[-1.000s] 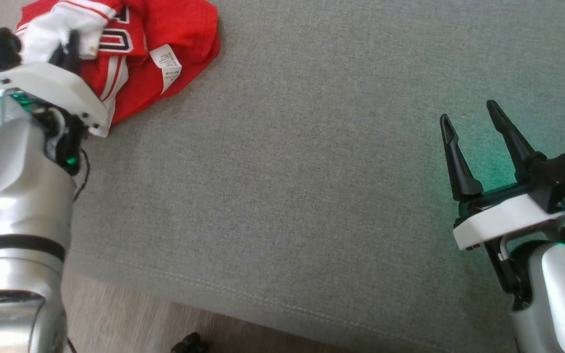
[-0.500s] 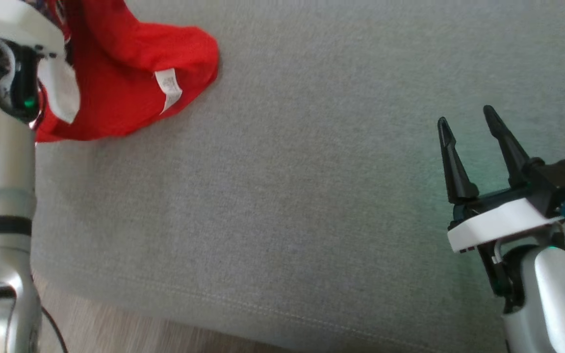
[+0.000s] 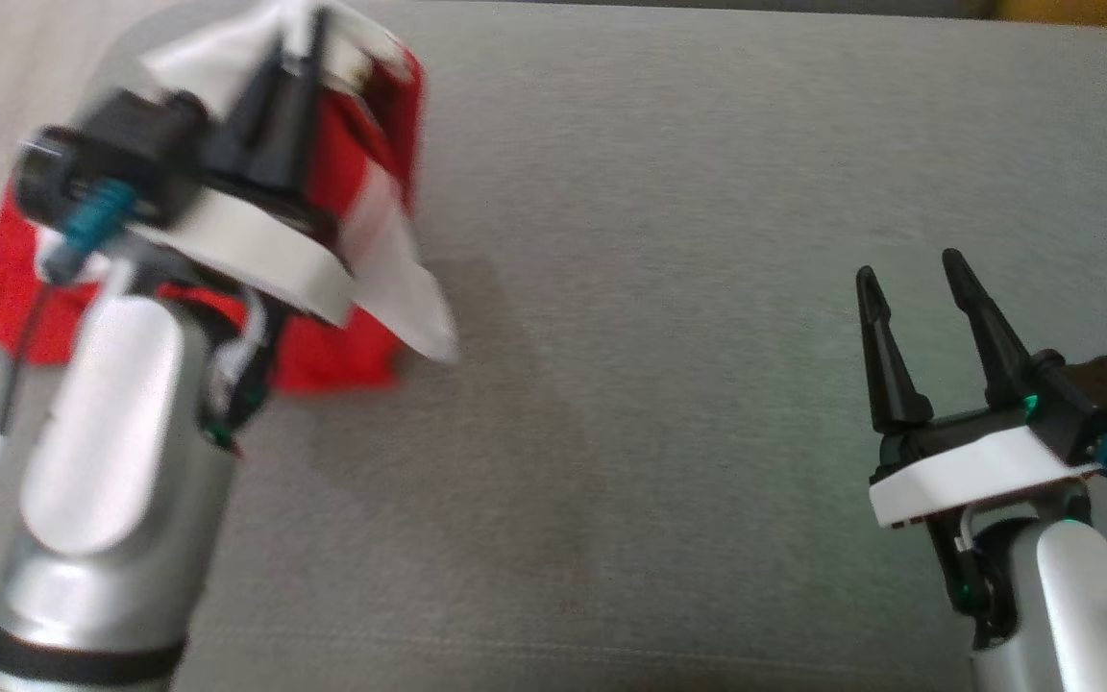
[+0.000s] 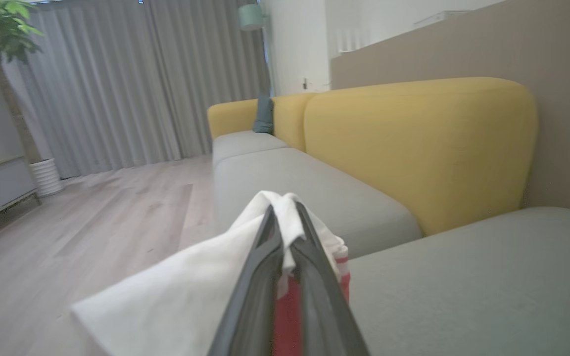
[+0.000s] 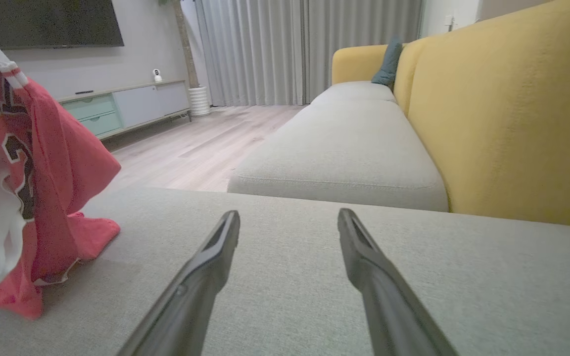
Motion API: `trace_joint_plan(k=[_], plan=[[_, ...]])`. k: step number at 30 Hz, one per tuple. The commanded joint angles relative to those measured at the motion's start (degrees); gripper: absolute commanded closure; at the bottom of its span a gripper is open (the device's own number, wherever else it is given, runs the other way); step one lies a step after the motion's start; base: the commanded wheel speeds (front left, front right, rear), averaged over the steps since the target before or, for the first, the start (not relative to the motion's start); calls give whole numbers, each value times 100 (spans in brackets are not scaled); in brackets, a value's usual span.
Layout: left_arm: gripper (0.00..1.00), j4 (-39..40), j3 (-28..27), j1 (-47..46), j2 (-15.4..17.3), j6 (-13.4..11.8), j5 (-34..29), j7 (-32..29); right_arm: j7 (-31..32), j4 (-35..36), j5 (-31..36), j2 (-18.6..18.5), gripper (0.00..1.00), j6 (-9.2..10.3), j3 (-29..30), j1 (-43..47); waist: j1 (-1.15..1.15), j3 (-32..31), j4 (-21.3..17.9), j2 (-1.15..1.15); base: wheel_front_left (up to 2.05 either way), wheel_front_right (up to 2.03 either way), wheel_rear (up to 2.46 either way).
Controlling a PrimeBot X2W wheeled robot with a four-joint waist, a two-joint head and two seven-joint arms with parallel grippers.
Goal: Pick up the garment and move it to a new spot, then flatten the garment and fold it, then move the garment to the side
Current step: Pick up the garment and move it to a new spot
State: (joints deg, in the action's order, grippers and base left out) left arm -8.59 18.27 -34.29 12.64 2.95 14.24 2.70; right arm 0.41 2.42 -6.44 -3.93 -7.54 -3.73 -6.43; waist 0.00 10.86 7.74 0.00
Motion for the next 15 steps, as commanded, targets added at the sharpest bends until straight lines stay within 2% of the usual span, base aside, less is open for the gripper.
trace_joint_plan(k=[1,6,8,15], plan=[[100,342,-104,-167,131,-27,-54,-101,-71,227,-55,57,0,5,-167,-101,0,-19,-354,0,0,0,0],[100,463,486,116,-184,83,-58,-389,-134,249,-128,88,0,5,-213,-146,0,153,-960,0,0,0,0],[100,299,785,157,-379,181,7,-459,-154,266,-155,95,0,5,-224,-171,0,265,-1194,0,0,0,0],[100,-551,1705,-94,-759,362,-50,-375,-286,240,-334,103,0,5,-231,-250,0,618,-1912,0,0,0,0]])
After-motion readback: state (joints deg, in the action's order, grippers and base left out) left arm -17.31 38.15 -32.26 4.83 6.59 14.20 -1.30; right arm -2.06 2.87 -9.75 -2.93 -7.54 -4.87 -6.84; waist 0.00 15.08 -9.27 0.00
